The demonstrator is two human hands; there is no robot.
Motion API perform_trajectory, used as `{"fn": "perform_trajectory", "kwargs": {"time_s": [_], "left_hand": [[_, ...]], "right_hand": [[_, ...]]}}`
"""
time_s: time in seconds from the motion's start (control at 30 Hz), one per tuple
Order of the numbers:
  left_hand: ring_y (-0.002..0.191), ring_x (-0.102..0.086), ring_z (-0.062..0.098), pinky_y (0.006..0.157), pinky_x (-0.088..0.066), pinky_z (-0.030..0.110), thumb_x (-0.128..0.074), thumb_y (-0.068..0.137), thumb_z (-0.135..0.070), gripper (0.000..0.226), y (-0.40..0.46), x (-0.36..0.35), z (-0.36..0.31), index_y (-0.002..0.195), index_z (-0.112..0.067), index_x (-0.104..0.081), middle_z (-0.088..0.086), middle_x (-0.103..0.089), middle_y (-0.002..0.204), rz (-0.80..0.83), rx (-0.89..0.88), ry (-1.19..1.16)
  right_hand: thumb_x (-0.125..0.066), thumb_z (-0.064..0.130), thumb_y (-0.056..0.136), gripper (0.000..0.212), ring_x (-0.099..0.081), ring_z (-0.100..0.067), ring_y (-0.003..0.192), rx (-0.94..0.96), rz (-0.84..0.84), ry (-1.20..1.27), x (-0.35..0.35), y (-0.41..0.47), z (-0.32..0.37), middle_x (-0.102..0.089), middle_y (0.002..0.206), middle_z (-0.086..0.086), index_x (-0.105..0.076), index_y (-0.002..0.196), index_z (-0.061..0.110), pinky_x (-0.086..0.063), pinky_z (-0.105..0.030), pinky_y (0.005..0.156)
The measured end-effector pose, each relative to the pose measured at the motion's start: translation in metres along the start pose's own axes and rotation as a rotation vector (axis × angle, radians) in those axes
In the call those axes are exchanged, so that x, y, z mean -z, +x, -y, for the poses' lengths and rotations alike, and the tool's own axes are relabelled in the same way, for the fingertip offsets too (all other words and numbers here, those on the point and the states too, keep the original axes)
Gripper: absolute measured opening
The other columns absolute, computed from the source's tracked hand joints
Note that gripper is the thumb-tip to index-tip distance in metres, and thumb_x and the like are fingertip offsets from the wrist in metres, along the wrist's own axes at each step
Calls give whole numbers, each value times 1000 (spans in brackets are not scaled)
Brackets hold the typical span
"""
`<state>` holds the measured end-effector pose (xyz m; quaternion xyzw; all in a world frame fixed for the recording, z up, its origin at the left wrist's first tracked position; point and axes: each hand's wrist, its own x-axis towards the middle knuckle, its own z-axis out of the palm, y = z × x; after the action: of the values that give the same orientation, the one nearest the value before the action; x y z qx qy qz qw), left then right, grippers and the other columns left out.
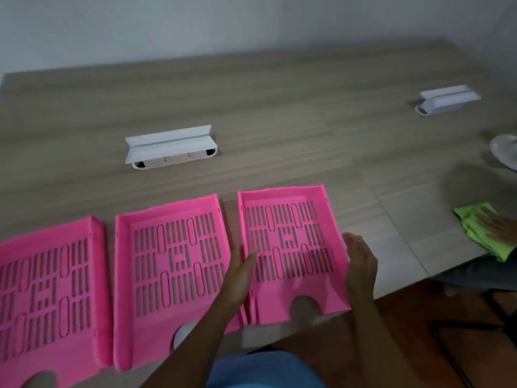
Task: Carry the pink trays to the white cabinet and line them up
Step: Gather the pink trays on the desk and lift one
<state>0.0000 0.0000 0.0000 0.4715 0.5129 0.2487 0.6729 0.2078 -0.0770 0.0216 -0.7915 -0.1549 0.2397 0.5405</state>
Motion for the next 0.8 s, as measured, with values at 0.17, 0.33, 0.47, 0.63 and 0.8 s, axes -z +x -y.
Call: {"fn": "perform_trajectory", "kwargs": {"time_s": [0.17,0.33,0.47,0.63,0.8], "left_hand": [[139,-21,6,104,-19,25,-39,104,-33,63,2,-6,-7,157,-19,-8,-16,-23,142,21,47,9],[151,-20,25,118,-18,40,-48,98,-40,78,6,-6,-11,159,-17,-4,3,-16,166,28,127,3],[152,-10,24,119,-12,40,-54,95,-27,85,2,-10,-22,158,-10,1,6,-4,167,63,179,-22],[136,-40,19,107,-35,31,-64,78,-23,102,-2,-18,-34,157,-13,0,2,-24,161,160,210,82],[114,-37,11,86,-39,20,-58,88,2,95,-3,-26,-47,155,-14,7,-11,-33,129,195,85,36]], "right_hand": [[-34,52,97,63,-51,-31,135,-219,-84,3,7,10,-17,-56,147,-11,-64,132,9,-37,-47,111],[-26,41,105,62,-66,-44,92,-217,-15,-118,10,13,-16,-68,107,-33,-69,104,-3,-52,-43,84],[-42,35,98,42,-55,-27,70,-210,33,-210,10,23,-18,-55,71,-12,-59,73,7,-45,-31,63],[-51,25,95,33,-49,-21,58,-198,-97,-215,24,31,-12,-52,62,-7,-60,70,5,-39,-25,56],[-56,22,90,27,-51,-18,58,-138,-194,-198,28,41,13,-60,65,-6,-66,67,12,-41,-28,58]]}}
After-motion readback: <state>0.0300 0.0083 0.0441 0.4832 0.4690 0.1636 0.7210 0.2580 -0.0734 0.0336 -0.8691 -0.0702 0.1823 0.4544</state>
